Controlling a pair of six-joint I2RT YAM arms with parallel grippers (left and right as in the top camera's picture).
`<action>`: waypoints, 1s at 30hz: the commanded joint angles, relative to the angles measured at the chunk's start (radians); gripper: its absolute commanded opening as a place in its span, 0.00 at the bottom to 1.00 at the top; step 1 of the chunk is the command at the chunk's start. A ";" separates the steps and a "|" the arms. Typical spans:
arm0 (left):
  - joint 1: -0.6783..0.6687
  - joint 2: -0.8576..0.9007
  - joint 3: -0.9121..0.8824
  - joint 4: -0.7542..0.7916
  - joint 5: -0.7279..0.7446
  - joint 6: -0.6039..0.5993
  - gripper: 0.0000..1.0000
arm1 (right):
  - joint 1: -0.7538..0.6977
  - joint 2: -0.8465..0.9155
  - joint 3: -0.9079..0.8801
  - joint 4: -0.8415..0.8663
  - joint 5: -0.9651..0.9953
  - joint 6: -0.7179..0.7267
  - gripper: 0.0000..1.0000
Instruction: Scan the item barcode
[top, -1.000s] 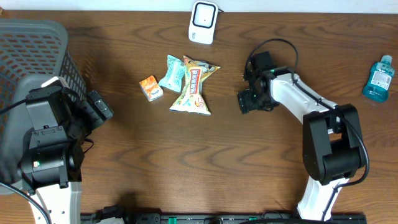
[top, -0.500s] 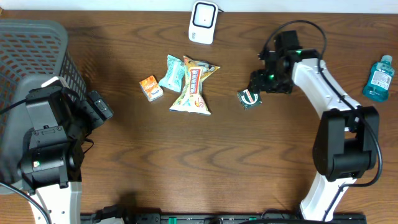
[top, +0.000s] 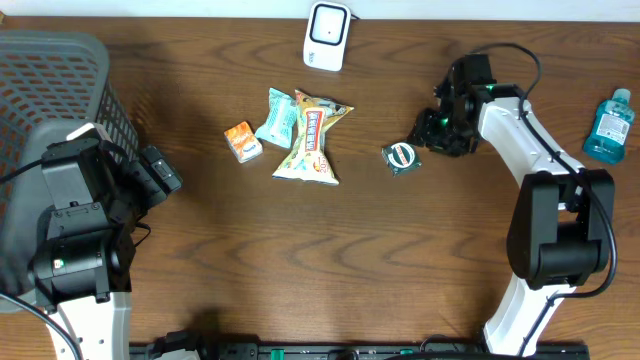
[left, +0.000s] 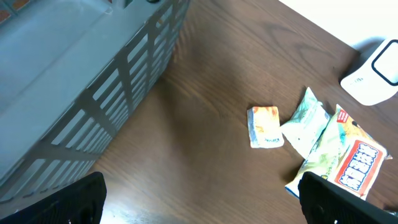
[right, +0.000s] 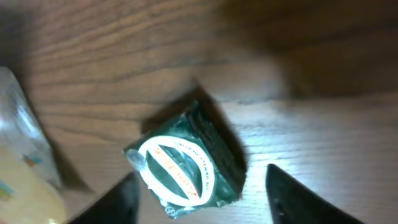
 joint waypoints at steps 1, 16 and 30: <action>0.006 0.002 0.005 0.000 -0.012 -0.009 0.98 | 0.017 0.019 -0.010 -0.001 -0.047 0.189 0.99; 0.006 0.002 0.005 0.000 -0.012 -0.009 0.97 | 0.070 0.020 -0.011 -0.031 0.022 0.547 0.99; 0.006 0.002 0.005 0.000 -0.012 -0.009 0.98 | 0.180 0.035 -0.012 -0.025 0.292 0.791 0.99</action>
